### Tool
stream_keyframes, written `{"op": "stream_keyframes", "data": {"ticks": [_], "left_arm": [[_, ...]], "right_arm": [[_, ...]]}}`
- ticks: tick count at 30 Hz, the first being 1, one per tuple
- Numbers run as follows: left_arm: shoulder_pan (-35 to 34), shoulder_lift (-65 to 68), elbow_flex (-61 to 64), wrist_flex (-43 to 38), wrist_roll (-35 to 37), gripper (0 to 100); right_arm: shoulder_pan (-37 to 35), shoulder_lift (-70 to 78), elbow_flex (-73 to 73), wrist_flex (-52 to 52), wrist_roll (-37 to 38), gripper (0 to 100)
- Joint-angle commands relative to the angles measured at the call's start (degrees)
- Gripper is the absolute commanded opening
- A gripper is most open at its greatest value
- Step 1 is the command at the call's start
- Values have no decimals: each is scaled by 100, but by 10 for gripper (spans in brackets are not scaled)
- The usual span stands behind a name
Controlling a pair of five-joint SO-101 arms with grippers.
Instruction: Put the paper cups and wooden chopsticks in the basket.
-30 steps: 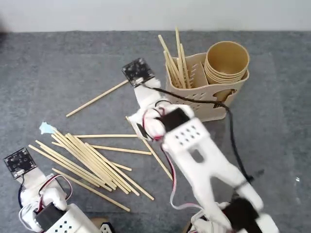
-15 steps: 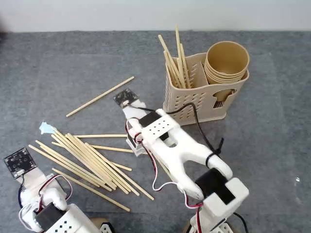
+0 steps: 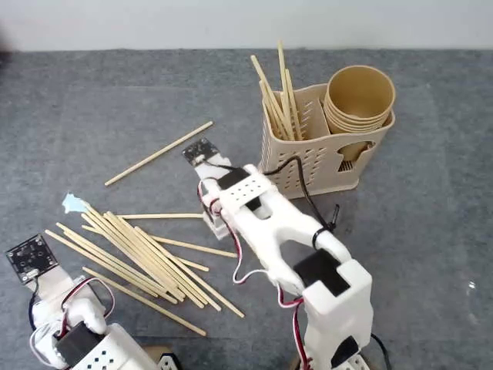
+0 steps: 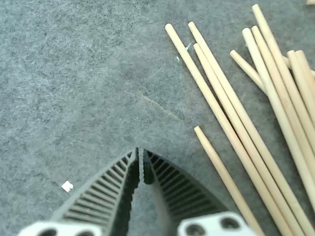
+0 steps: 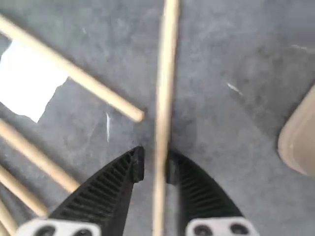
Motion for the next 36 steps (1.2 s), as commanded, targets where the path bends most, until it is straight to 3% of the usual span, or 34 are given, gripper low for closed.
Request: {"op": "stream_keyframes", "data": {"ticks": [1,11,20,29,36], "left_arm": [[0,-97,-101,0,44,14],[0,-97,-101,0,44,14],[0,-97,-101,0,44,14],[0,-97,-101,0,44,14],[0,-97,-101,0,44,14]], "right_arm": [[-31,22,-193,48,105,17],[-48,-1824,-211,1077,123,8],[-4,-4207,-211,1552,844,8],[514,-5991,-211,330,1477,8],[1288,-6360,-167,-1130,1380,8]]}}
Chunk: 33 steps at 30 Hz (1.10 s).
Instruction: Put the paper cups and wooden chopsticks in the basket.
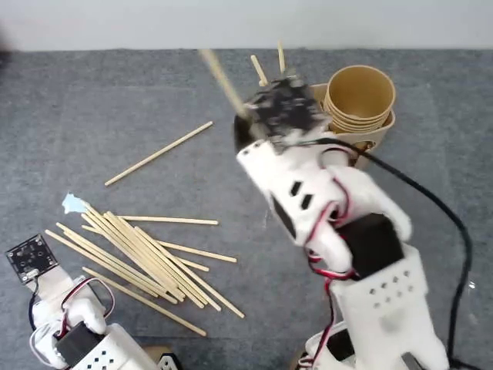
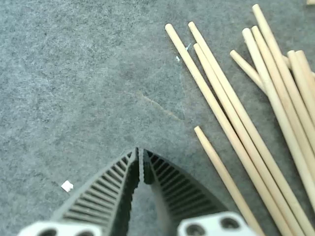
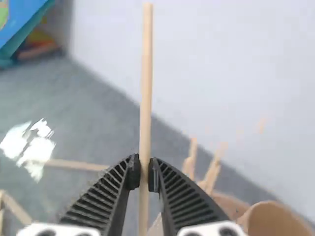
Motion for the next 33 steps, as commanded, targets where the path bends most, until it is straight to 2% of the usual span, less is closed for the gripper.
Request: {"op": "stream_keyframes", "data": {"ticks": [1,4,12,16,19,24,26,33], "left_arm": [[0,-97,-101,0,44,14],[0,-97,-101,0,44,14],[0,-97,-101,0,44,14],[0,-97,-101,0,44,14],[0,-97,-101,0,44,14],[0,-97,-101,0,44,14],[0,-97,-101,0,44,14],[0,-97,-101,0,44,14]], "right_arm": [[453,-189,-88,-831,-149,8],[769,-180,185,-1631,-536,8],[1191,-198,2198,-4541,-519,8],[1235,-189,2936,-5191,-519,9],[1235,-180,3042,-5130,-545,17],[1200,-198,2646,-4409,-563,169],[1191,-224,2286,-4013,-703,183],[655,-154,695,-1279,-1705,183]]}}
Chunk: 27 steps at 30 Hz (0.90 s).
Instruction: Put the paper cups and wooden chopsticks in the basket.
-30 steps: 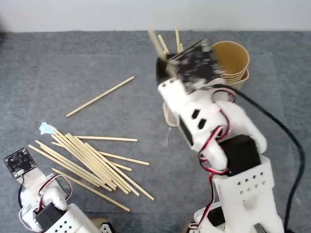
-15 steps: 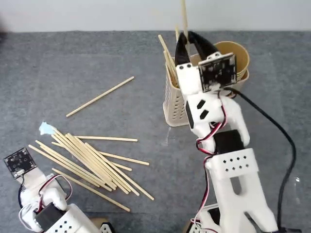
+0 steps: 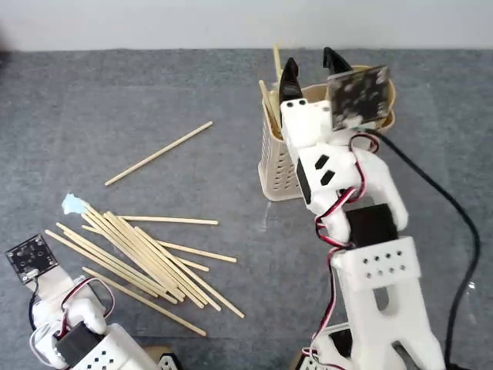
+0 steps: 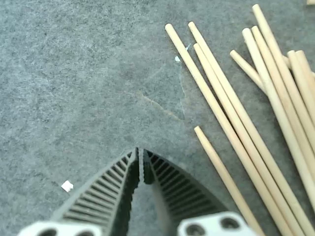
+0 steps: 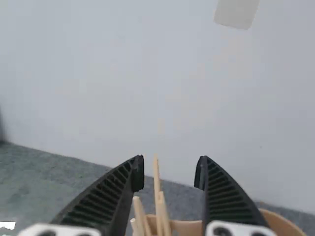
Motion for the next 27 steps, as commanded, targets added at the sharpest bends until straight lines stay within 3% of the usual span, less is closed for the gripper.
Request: {"op": "stream_keyframes", "data": {"ticks": [1,6,12,23,27], "left_arm": [[0,-97,-101,0,44,14],[0,-97,-101,0,44,14],[0,-97,-101,0,35,14],[0,-97,-101,-26,44,14],[9,-97,-119,-677,53,14]], "right_arm": [[-514,-101,-800,1525,-316,183],[-1543,233,-747,2782,-316,183],[-2387,1068,-571,3574,-325,183],[-2466,1262,193,4145,-360,183],[-2343,884,782,4136,-396,183]]}}
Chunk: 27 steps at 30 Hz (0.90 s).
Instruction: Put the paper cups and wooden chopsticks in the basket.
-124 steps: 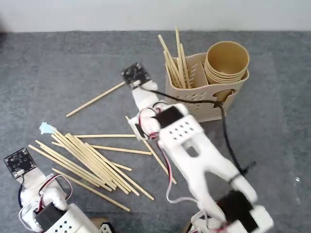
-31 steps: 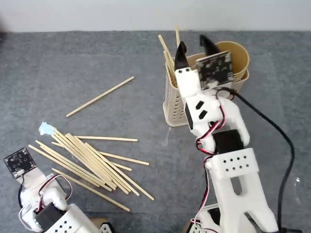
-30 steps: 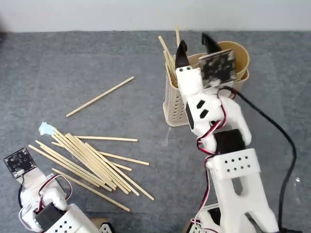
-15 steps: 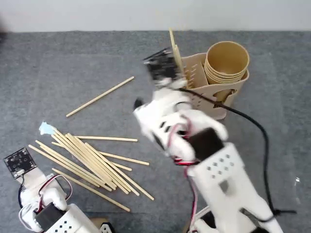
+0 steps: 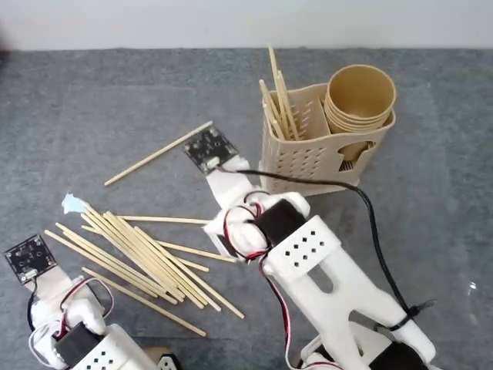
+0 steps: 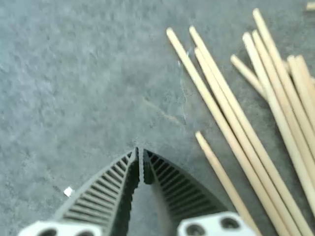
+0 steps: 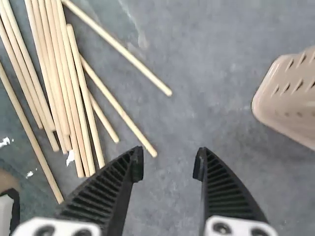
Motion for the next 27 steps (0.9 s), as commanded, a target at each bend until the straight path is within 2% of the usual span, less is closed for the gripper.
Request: {"op": "stream_keyframes", "data": {"ticks": [1,6,8,11,16,23,27], "left_arm": [[9,-97,-119,-589,53,14],[18,-105,-154,-774,26,15],[237,-97,-488,-721,44,15],[554,-79,-1253,-149,53,15],[985,-70,-2422,932,62,14],[1002,53,-2615,993,62,13],[1002,941,-3099,993,220,13]], "right_arm": [[163,-549,369,-13,-211,183],[532,-998,993,-48,-730,183],[602,-1103,1187,-57,-747,183],[602,-1182,1424,-92,-756,183],[602,-1226,1960,-716,-756,183],[611,-1235,2541,-1305,-756,183],[822,-1235,2585,-1323,-756,183]]}}
